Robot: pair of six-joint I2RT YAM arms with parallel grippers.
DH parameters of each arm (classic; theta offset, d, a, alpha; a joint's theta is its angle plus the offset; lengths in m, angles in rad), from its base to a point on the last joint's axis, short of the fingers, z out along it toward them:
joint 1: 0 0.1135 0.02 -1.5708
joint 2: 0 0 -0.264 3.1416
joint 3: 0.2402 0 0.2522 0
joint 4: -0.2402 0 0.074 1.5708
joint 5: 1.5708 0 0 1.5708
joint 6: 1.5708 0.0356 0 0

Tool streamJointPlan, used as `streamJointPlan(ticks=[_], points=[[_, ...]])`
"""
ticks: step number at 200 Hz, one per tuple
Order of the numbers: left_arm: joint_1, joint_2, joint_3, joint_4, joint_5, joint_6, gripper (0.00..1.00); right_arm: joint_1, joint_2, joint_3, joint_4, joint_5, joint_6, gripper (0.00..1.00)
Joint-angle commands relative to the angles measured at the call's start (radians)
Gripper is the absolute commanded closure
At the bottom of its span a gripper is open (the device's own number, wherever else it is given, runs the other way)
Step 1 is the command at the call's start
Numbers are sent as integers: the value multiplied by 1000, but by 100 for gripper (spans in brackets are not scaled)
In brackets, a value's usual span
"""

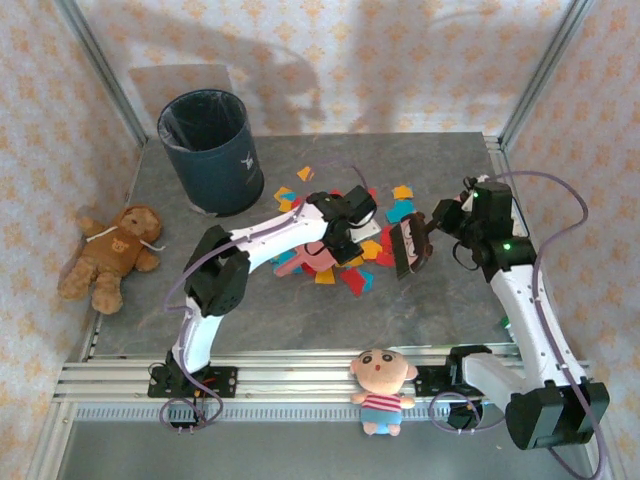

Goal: Sweep away the paper scraps from the table

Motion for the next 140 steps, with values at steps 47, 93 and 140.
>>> streamJointPlan(ticks=[47,93,140], points=[[-10,117,149,-92,47,63,96,-4,-59,1,-46,81,-33,100],[-11,138,177,-100,95,58,84,-3,-63,1,-54,77,-35,100],[-11,79,164,-103,119,57,72,-3,-58,-4,-40,64,-27,100]])
